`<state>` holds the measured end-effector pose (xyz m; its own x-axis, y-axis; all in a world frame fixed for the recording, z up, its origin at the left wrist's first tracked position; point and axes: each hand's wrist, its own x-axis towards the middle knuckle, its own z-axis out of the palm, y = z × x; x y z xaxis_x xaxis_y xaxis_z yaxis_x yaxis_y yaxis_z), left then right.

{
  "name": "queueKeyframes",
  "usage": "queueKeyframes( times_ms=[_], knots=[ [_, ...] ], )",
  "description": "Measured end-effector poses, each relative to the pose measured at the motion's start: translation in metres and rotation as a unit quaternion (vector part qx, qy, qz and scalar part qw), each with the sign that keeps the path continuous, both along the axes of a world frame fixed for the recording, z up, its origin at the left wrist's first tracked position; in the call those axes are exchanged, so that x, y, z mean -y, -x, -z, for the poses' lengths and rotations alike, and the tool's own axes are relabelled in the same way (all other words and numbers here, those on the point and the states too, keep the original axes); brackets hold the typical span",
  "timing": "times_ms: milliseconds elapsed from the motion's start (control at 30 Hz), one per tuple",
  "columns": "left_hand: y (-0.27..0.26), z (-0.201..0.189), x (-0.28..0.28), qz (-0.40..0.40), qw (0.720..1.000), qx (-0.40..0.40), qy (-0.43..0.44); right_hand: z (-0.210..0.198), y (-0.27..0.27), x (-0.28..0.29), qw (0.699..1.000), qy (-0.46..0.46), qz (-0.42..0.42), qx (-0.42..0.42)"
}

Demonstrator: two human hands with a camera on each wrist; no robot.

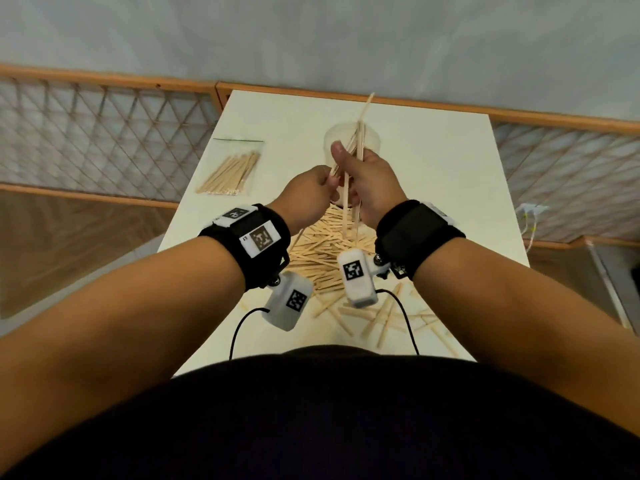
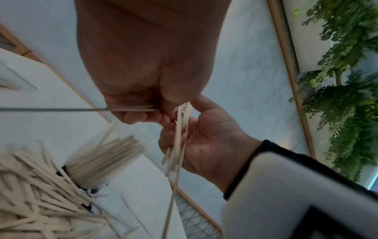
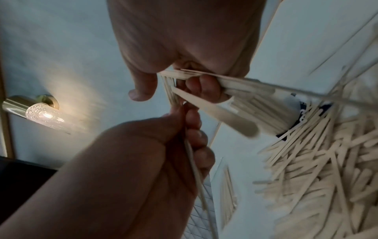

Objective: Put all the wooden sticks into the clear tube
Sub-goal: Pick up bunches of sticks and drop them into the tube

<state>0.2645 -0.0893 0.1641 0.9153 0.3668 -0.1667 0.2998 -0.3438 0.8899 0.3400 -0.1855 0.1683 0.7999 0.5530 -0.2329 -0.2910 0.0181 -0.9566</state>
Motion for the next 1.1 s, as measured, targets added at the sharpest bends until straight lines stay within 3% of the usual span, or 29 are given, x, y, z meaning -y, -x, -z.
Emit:
queueKeyframes(
  times_ms=[100, 300, 433, 600, 667, 767, 933, 1000, 1100],
  knots=[
    [-0.004, -0.005, 0.003, -0.019, 0.999, 0.009, -0.027, -0.004, 0.002, -0.007, 0.999, 0.028, 0.04, 0.023],
    [-0.003, -0.002, -0.003, -0.074, 0.994, 0.038, 0.072, -0.011, 0.006, -0.018, 0.989, 0.104, 0.069, 0.082],
    [-0.001, -0.001, -0.001, -0.093, 0.972, 0.05, 0.209, -0.017, 0.008, -0.023, 0.993, 0.056, 0.09, 0.05],
    [-0.002, 0.005, -0.011, -0.096, 0.971, 0.019, 0.22, -0.023, 0.007, -0.022, 0.994, -0.028, 0.102, 0.0],
    [0.0, 0.01, -0.016, -0.102, 0.964, -0.014, 0.244, -0.029, 0.001, -0.02, 0.994, -0.029, 0.103, 0.019],
    [0.001, 0.011, -0.019, -0.138, 0.919, -0.071, 0.362, -0.043, -0.009, -0.022, 0.992, -0.034, 0.095, 0.07],
    [0.002, 0.002, -0.02, -0.167, 0.803, -0.099, 0.563, -0.059, -0.009, -0.03, 0.99, -0.102, 0.054, 0.087],
    [-0.001, -0.004, -0.02, -0.166, 0.782, -0.085, 0.594, -0.057, -0.003, -0.032, 0.989, -0.109, 0.026, 0.094],
    [-0.005, -0.01, -0.022, -0.172, 0.785, -0.084, 0.589, -0.054, 0.002, -0.034, 0.989, -0.096, 0.015, 0.11]
  ],
)
